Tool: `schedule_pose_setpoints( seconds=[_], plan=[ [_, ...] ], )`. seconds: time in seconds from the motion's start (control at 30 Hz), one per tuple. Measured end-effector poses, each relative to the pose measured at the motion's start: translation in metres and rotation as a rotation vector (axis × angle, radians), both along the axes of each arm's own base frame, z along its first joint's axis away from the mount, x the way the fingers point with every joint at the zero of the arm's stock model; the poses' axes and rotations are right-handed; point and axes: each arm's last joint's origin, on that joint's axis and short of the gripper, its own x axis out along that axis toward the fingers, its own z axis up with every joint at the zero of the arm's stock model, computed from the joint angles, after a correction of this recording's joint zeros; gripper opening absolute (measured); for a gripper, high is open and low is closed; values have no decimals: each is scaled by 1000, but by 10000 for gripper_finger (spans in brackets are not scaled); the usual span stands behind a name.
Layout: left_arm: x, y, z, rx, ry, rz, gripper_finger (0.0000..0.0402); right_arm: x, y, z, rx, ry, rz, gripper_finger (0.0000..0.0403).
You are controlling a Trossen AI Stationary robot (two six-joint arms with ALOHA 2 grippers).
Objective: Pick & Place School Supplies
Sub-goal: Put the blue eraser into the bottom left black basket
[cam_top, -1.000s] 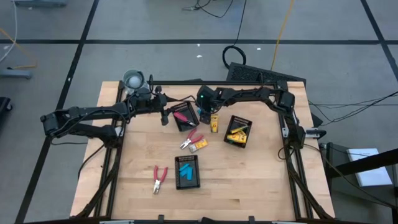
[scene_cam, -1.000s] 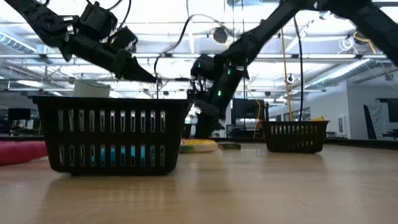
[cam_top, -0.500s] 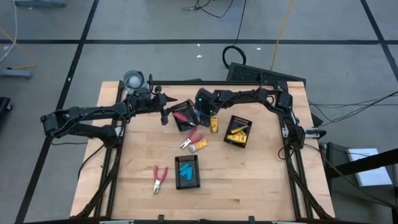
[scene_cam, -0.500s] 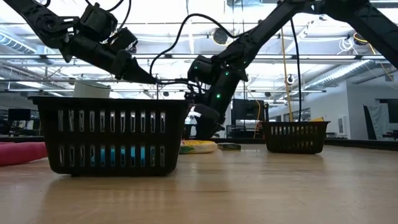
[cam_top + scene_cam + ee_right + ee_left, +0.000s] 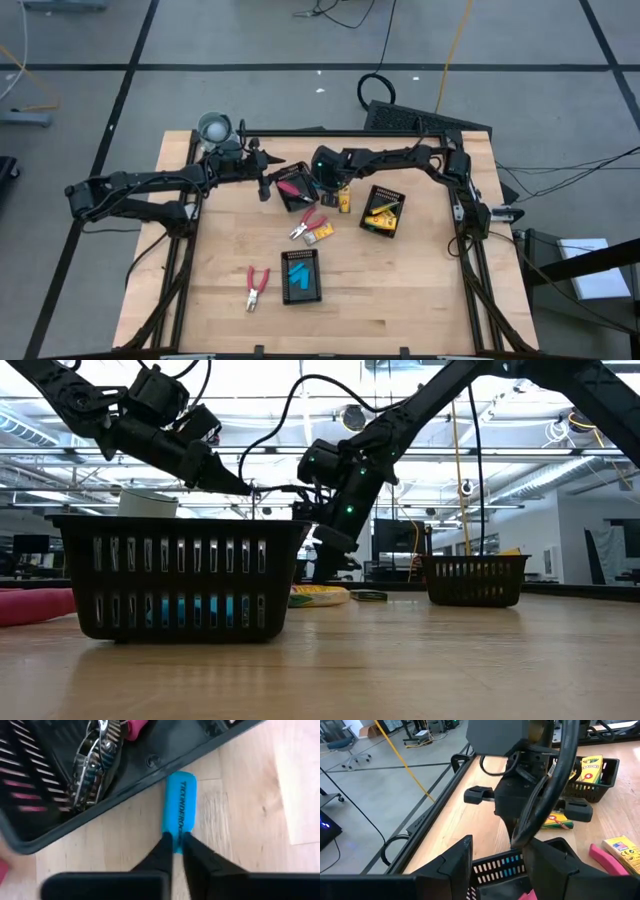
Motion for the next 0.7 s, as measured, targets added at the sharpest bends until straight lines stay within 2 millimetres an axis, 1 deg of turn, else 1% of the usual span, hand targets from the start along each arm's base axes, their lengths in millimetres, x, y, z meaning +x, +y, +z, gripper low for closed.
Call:
schedule_pose_setpoints(
  seconds=[0.03,0.07,0.13,0.37,0.6,0.7],
  plan=[
    [0,0,0,0,0,0,177,0,0,2,-7,0,-3,4],
    [0,0,0,-1,0,1,177,0,1,5,-21,-1,-7,2],
    [0,0,0,-2,1,5,177,-1,3,8,-41,-1,-5,5],
    [0,0,0,-7,0,11,177,-10,5,35,-130,12,-33,4],
    [0,0,0,-7,1,11,177,-16,14,55,-139,12,-19,2],
    [0,0,0,-7,1,11,177,-15,21,55,-61,-2,65,1]
  ],
)
